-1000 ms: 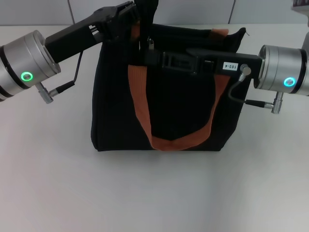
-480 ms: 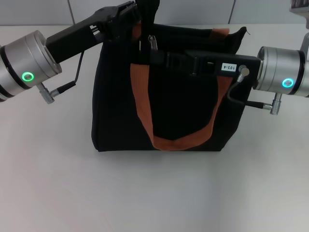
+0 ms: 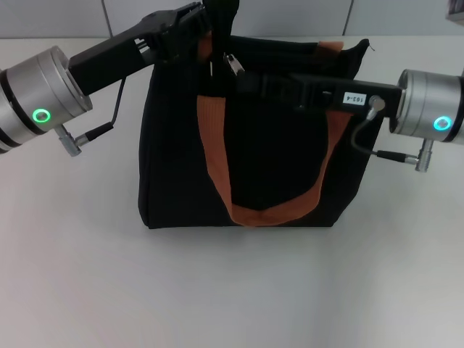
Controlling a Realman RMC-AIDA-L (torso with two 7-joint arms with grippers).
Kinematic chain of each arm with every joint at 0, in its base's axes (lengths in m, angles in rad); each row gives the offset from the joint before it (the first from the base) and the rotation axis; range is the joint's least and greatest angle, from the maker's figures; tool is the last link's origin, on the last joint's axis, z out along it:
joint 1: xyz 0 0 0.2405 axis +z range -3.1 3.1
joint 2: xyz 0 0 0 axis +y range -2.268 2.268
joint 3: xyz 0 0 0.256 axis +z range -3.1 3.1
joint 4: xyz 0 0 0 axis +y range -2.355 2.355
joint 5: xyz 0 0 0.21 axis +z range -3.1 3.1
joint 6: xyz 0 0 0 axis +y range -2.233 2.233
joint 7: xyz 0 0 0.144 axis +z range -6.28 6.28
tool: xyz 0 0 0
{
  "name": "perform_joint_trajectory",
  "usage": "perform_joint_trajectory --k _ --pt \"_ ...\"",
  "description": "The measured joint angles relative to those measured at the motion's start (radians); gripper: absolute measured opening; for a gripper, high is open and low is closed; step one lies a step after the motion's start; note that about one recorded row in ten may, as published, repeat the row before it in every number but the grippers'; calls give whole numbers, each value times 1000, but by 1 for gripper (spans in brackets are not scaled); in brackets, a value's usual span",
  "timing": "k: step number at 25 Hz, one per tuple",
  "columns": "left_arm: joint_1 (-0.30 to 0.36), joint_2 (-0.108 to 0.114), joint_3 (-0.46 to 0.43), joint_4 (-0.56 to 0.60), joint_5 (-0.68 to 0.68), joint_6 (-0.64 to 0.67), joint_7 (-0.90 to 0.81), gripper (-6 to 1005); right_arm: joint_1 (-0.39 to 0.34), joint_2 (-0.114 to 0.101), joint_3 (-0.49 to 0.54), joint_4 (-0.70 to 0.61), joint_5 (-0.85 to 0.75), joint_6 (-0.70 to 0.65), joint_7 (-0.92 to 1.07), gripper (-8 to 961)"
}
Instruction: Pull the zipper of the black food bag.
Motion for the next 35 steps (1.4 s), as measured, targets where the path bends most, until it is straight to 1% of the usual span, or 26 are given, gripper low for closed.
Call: perform_joint_trajectory --k 10,18,21,28,33,35 --pt "8 1 -7 0 0 2 11 37 -4 -22 1 -31 -21 0 60 -1" --pt "31 5 -10 2 -19 9 36 38 -5 -28 -7 -31 -22 25 98 -3" --pt "50 7 -10 6 -42 9 39 38 -10 -35 -1 -31 -23 28 109 -3" --pt "82 10 -11 9 -105 9 72 39 -19 -37 2 -32 -24 28 122 -4" --pt "84 10 -5 9 -107 10 74 40 -28 -37 2 -37 -15 13 116 -1" --pt "81 9 -2 9 -107 11 75 40 -39 -31 4 -50 13 2 84 2"
